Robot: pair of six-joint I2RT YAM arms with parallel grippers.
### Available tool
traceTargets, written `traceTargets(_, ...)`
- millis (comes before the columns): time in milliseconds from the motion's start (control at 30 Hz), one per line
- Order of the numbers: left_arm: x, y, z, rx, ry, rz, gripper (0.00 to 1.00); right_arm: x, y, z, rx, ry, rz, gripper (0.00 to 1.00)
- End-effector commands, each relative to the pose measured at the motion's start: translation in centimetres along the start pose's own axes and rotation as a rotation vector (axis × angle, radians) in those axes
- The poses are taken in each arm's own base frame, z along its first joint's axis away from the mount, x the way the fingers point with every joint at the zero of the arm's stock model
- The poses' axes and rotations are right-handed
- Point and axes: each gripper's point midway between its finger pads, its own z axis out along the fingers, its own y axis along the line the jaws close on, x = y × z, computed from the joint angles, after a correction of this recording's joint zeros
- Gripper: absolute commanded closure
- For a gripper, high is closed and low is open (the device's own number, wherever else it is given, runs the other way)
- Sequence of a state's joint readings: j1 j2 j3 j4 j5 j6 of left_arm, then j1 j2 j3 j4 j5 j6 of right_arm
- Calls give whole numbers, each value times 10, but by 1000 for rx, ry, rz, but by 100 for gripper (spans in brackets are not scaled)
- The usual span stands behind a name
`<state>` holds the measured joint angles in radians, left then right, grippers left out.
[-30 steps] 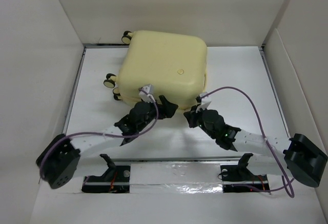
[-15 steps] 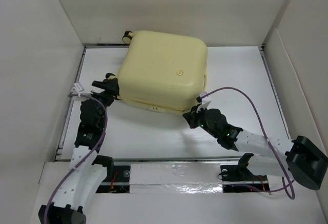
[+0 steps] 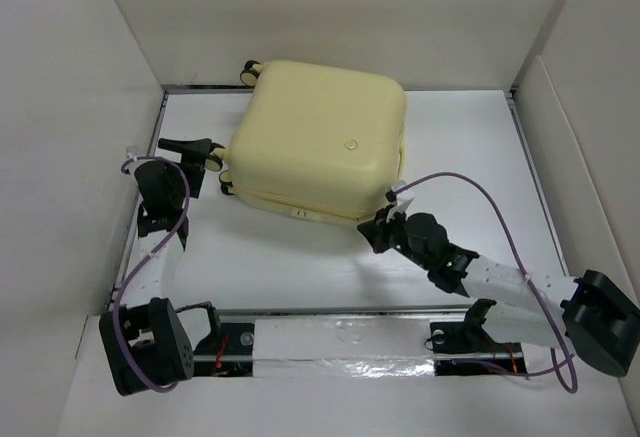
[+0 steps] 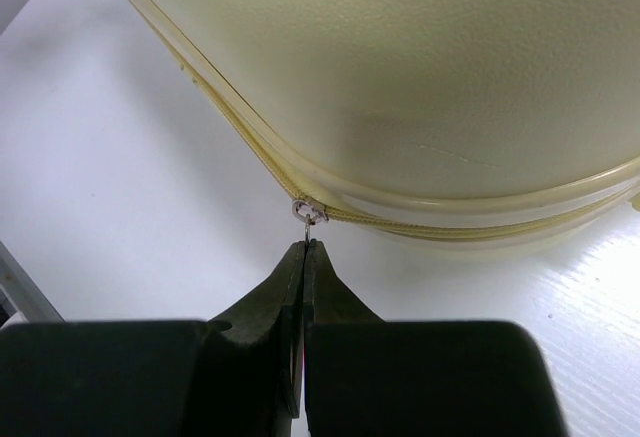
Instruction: Pack the luggage
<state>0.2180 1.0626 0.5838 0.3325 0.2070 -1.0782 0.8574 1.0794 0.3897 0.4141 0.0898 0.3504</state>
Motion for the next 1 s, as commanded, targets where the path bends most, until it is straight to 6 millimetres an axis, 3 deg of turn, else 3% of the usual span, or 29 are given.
traceTargets(0,-12,-68,-6,222,17,10,1,-15,24,0,-115,-47,-7,100)
traceTargets(233,-5,-66,14,218,83,-35,1,-13,30,2,-144,-34,-9,100)
traceTargets(367,-2,-52,27,186,84,-59,1,-16,30,1,-145,-40,-7,100)
traceTargets(800,5,-76,44,267,92,-88,9,-13,25,-5,-125,-38,-7,100)
traceTargets(967,9,-77,49,281,99,-91,23,-14,26,-5,-126,-41,-5,100)
